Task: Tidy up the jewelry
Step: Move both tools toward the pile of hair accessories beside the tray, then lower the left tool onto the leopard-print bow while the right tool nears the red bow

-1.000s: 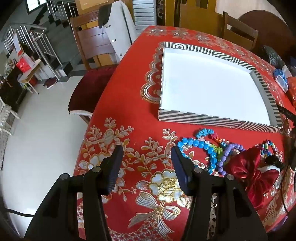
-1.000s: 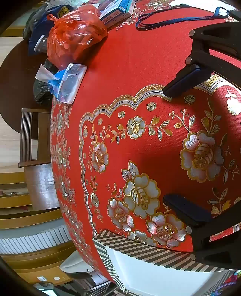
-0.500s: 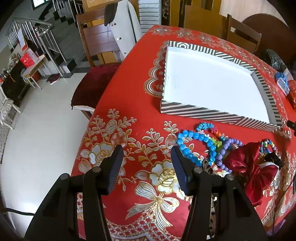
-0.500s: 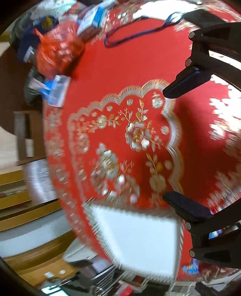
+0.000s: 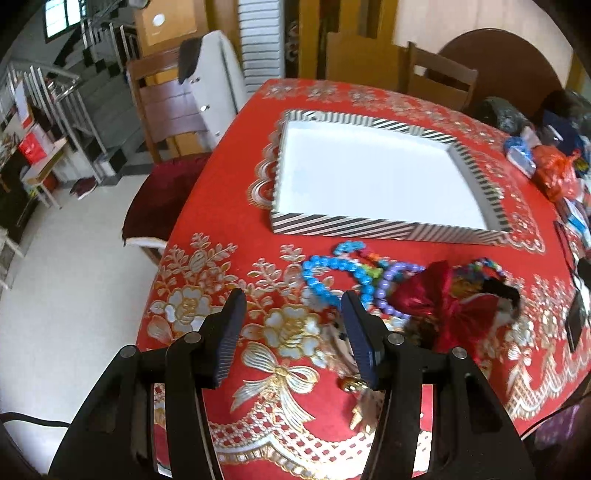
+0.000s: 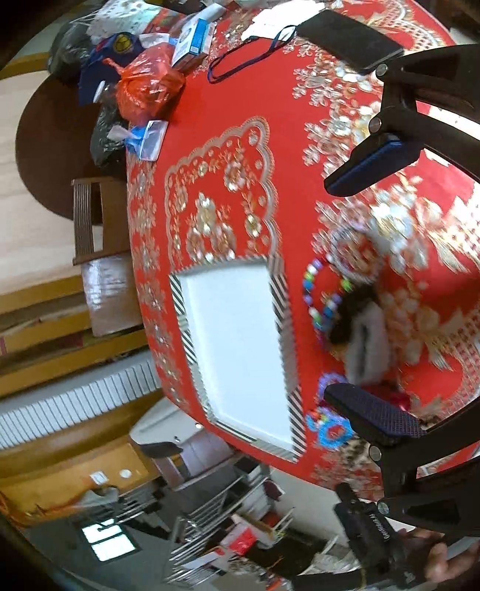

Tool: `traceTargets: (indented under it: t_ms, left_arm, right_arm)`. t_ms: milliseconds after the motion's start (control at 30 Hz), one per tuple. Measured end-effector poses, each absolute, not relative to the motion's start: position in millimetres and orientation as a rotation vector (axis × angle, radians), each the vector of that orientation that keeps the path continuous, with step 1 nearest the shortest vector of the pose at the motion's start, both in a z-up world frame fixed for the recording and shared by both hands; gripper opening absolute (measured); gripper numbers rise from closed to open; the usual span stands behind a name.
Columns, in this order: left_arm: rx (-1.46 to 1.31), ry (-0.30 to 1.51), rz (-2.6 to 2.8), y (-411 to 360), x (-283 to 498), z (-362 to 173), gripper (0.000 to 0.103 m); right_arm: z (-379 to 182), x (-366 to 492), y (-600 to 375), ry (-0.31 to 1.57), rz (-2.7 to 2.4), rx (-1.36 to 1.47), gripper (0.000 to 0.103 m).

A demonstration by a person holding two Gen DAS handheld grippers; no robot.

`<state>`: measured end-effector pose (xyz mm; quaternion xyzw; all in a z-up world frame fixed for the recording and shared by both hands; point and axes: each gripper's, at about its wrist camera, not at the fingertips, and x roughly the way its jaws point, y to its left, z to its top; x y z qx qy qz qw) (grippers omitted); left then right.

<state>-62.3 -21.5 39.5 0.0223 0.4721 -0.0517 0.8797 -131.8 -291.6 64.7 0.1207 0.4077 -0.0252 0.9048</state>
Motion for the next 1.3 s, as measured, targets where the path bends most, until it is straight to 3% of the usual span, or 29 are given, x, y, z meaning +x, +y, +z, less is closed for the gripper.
traceTargets:
  t_ms: [567, 1300]
  left_arm:
    - [0.028, 0.936, -0.115, -14, -97, 50, 0.053]
    - [-0.006, 0.979, -0.101, -6, -97, 44, 0.053]
  right_arm:
    - [68, -143, -215, 0.875, 0.017, 0.162, 0.1]
    - [65, -142, -212, 0.89, 0.03, 0.107, 0.1]
